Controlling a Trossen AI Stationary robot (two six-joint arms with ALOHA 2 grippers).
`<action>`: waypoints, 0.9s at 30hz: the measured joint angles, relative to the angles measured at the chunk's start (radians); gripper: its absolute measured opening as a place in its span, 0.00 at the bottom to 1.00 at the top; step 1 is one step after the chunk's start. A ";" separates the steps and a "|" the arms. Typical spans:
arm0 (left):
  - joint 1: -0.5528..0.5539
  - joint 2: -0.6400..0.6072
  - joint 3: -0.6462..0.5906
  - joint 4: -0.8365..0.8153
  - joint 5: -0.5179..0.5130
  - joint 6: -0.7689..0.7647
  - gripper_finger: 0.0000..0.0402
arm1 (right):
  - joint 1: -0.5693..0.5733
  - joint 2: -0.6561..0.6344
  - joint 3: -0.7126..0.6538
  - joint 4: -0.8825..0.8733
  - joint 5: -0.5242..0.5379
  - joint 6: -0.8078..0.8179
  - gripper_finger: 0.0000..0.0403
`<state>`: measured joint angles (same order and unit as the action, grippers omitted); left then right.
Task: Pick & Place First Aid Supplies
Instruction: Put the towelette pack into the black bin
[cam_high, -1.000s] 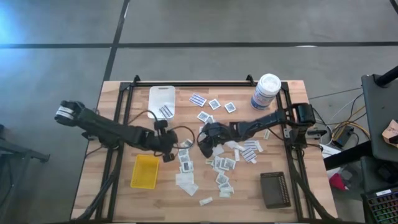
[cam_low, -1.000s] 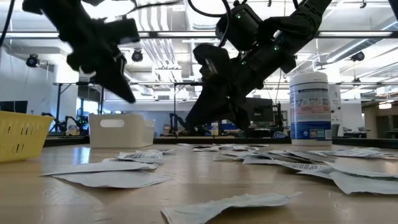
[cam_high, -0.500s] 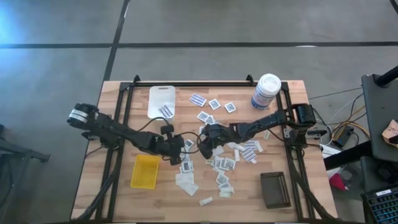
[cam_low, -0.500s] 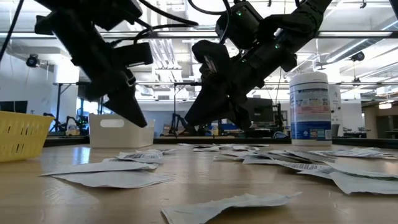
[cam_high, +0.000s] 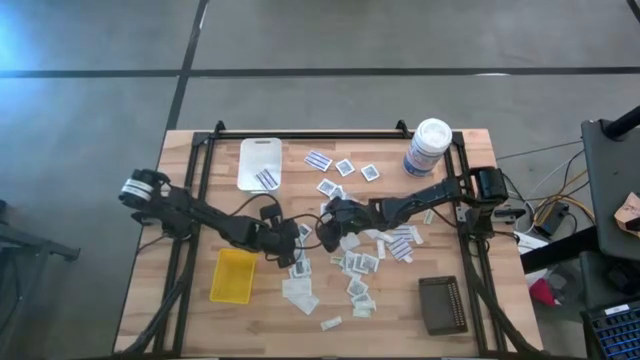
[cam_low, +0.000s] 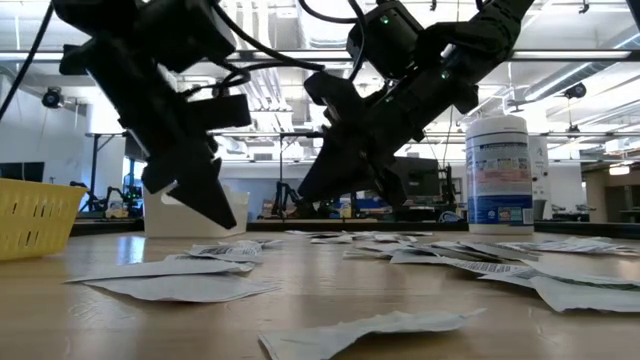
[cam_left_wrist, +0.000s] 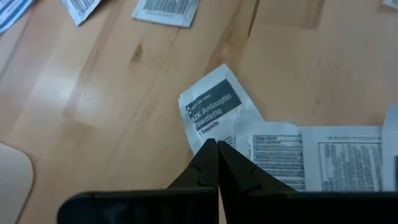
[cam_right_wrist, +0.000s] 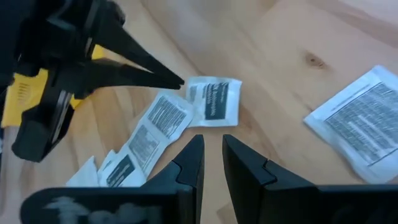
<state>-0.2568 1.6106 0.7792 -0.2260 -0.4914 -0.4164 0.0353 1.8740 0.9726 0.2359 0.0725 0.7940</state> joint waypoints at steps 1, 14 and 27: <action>0.002 0.003 0.000 0.001 -0.001 -0.003 0.00 | 0.000 0.000 0.000 0.000 0.009 0.000 0.14; 0.006 0.055 -0.002 0.002 -0.045 -0.025 0.00 | 0.007 0.038 0.001 0.031 0.052 0.067 0.14; 0.007 0.052 -0.066 0.042 -0.068 -0.075 0.00 | 0.004 0.200 0.162 -0.013 0.052 0.074 0.14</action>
<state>-0.2497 1.6630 0.7130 -0.1844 -0.5591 -0.4915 0.0398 2.0737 1.1345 0.2233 0.1246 0.8684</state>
